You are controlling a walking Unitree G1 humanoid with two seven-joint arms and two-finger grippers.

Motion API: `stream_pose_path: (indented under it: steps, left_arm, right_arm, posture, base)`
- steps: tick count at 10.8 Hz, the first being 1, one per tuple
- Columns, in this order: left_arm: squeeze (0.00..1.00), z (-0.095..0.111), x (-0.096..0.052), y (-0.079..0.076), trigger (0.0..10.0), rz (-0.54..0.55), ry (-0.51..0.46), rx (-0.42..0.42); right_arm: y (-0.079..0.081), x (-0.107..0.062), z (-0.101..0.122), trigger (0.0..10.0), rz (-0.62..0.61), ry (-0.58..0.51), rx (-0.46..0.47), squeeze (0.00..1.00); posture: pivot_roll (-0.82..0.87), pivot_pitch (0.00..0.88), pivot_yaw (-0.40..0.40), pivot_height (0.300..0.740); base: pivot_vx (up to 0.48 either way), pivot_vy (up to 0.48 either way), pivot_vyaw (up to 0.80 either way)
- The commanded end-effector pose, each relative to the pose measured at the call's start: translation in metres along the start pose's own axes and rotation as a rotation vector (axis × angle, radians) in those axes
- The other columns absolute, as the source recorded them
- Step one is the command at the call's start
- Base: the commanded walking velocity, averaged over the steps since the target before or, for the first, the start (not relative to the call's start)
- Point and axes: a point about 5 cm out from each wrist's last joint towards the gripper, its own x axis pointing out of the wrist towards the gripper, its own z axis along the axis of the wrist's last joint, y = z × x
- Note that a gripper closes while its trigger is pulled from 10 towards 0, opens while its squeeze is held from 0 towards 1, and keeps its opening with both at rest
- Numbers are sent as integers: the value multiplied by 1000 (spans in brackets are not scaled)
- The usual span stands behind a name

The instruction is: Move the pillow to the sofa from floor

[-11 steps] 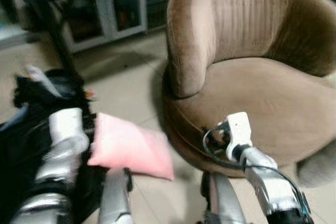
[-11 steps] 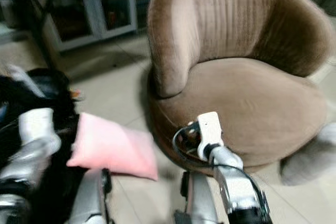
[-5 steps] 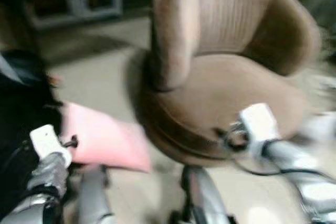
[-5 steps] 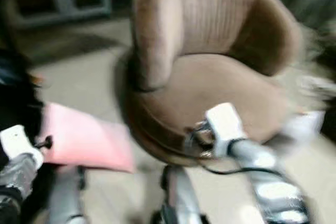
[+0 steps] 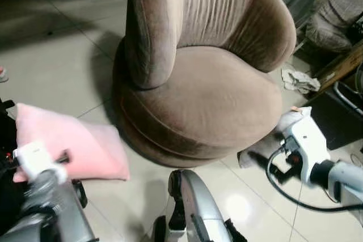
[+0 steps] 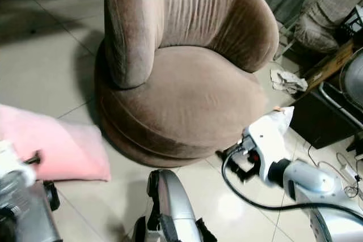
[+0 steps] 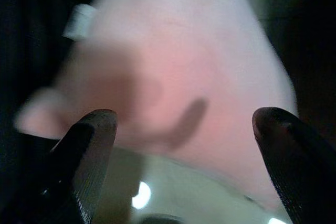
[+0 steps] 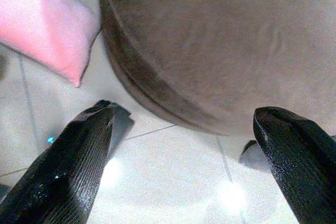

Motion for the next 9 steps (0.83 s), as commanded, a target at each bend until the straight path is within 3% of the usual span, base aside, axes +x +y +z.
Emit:
stream_pose_path:
  steps: [1,2,4,7,8,9]
  left_arm:
    - [0,-9,-3,-4,10000,0,12,35]
    - [0,-1,-2,13,10000,104,-52,-3]
    - [0,-14,-5,27,10000,143,26,-105]
    - [0,-37,-8,14,10000,42,160,-374]
    - [0,-35,-8,9,10000,11,141,-345]
    - [0,-28,-7,5,10000,-37,92,-247]
  right_arm:
    - [-9,-8,0,10000,-49,8,21,0]
    - [-8,-11,-2,10000,-52,19,31,0]
    - [-2,-16,-1,10000,-35,25,32,0]
    - [5,-8,-1,10000,-24,14,34,0]
    - [7,2,-5,10000,-35,-1,54,0]
    - [9,9,-8,10000,-48,-16,80,0]
  posture:
    - [-230,140,-396,529]
    - [-231,142,-395,529]
    - [-242,141,-394,529]
    - [-209,131,-356,529]
    - [-173,120,-314,529]
    - [-140,105,-275,529]
  base:
    - [0,0,0]
    - [0,0,0]
    - [0,0,0]
    - [0,0,0]
    - [0,0,0]
    - [0,0,0]
